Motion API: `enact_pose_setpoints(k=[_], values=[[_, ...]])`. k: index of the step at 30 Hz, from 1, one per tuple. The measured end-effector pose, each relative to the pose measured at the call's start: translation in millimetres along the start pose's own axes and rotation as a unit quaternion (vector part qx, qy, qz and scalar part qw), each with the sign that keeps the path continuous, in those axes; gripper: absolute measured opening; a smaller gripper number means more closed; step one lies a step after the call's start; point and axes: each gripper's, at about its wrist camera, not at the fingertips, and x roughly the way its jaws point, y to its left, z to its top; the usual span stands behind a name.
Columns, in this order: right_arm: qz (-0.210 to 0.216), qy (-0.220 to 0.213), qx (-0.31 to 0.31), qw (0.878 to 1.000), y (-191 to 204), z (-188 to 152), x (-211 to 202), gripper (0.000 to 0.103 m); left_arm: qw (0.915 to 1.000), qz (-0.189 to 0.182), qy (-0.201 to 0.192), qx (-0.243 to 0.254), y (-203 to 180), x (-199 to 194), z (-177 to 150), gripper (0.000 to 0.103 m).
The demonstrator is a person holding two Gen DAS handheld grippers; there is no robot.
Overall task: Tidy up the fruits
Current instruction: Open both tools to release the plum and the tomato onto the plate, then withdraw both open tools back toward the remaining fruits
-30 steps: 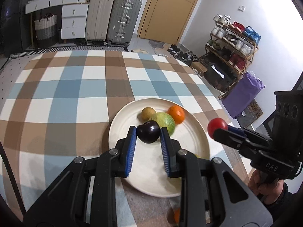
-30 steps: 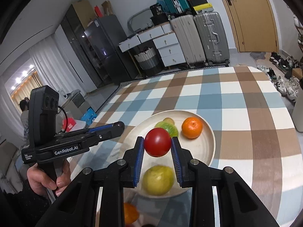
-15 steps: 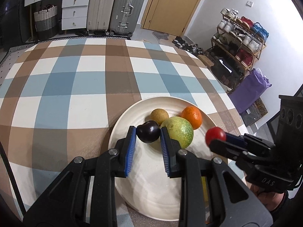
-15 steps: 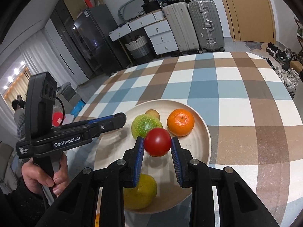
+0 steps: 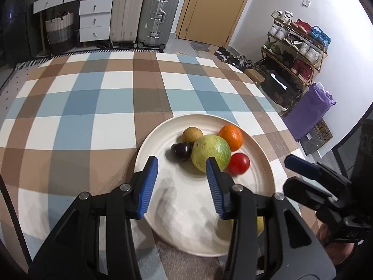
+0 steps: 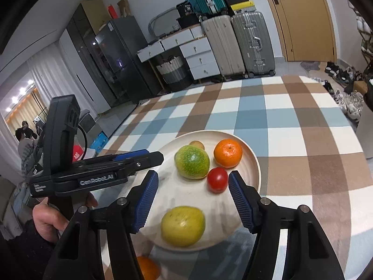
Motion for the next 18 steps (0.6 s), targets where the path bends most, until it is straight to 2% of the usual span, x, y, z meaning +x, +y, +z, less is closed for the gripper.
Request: enact_pose_setpoints(k=[12,18], values=[[-0.002,-0.024,-0.002,1.000,24.4,-11.7,-42.8,0.064,0.9994,0.013,-0.024,0.019,-26.9,-48.3,-22.0,0.039],[-0.003,-0.032,-0.002,0.999,30.6,-20.8,-64.8,0.065,0.9989,0.024,-0.028,0.031,-40.0,-75.0,-43.3,0.039]])
